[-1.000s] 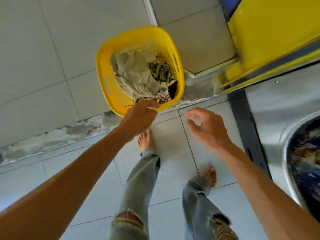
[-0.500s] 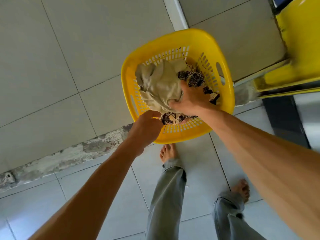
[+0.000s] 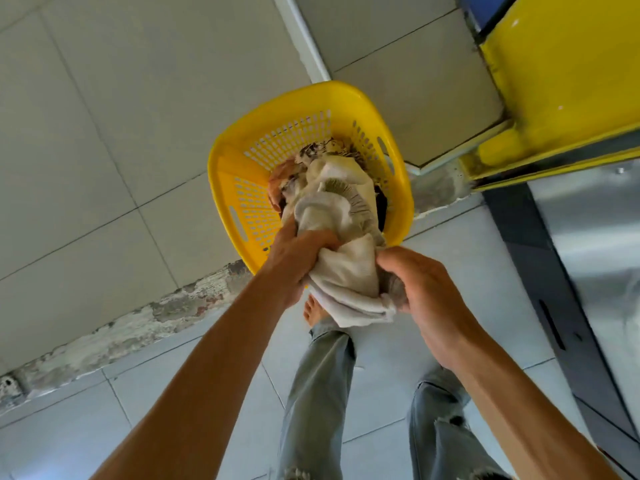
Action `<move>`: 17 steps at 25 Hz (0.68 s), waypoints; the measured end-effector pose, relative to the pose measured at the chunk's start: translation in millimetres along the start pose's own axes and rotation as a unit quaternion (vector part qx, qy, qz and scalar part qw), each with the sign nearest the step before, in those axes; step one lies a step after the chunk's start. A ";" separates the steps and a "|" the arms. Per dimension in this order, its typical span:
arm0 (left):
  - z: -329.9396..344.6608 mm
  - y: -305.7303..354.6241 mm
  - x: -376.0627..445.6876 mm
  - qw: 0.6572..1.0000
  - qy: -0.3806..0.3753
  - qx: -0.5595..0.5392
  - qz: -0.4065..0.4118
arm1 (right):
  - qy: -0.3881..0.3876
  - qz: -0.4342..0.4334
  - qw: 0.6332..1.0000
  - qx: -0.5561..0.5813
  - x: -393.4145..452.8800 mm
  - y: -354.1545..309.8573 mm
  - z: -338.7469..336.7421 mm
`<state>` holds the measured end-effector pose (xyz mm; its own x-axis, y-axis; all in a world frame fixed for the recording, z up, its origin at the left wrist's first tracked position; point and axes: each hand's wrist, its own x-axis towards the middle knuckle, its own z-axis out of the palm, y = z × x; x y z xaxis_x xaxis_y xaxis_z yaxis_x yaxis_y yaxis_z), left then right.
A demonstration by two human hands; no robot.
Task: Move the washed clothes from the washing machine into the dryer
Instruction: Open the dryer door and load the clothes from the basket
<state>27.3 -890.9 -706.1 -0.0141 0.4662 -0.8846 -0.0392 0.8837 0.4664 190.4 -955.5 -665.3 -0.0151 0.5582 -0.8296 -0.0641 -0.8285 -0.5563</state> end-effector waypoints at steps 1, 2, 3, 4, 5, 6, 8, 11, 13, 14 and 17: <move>13.7 -0.1 -14.3 1.000 -0.012 0.005 0.010 | 0.003 -0.010 0.999 0.049 0.2 3.3 -13.5; 31.0 -1.3 -30.9 0.999 -0.038 0.000 0.017 | -0.011 -0.025 0.994 0.111 0.2 6.0 -27.8; 48.4 -4.4 -48.0 0.997 -0.074 -0.002 0.021 | -0.030 -0.025 0.982 0.187 -0.9 6.7 -41.2; 66.2 -10.2 -63.0 0.993 -0.115 -0.002 0.019 | -0.047 -0.017 0.962 0.268 -3.5 6.7 -54.8; 83.6 -18.4 -75.7 0.989 -0.145 0.004 0.014 | -0.052 -0.014 0.949 0.312 -13.1 3.8 -68.8; 99.4 -27.6 -83.9 0.987 -0.158 0.011 0.005 | -0.035 -0.019 0.953 0.301 -23.8 1.7 -83.1; 137.9 -50.3 -94.6 0.987 -0.152 0.044 -0.021 | 0.059 -0.018 0.982 0.177 -52.0 8.5 -120.8; 208.3 -95.9 -110.3 0.982 -0.128 0.128 -0.045 | 0.150 0.009 0.986 0.074 -88.4 49.1 -190.9; 273.1 -124.3 -133.5 0.980 -0.132 0.144 -0.050 | 0.227 0.015 0.971 0.071 -116.0 73.6 -245.9; 304.2 -135.4 -145.5 0.978 -0.146 0.140 -0.053 | 0.271 0.021 0.960 0.072 -127.9 85.3 -276.3; 388.2 -159.5 -172.6 0.968 -0.210 0.129 -0.057 | 0.394 0.011 0.914 0.097 -160.5 98.5 -362.0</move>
<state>423.9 -1096.3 -625.5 0.3840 0.2928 -0.8757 0.2351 0.8861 0.3994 547.7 -1142.9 -604.4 0.7001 0.2729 -0.6599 -0.2485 -0.7732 -0.5834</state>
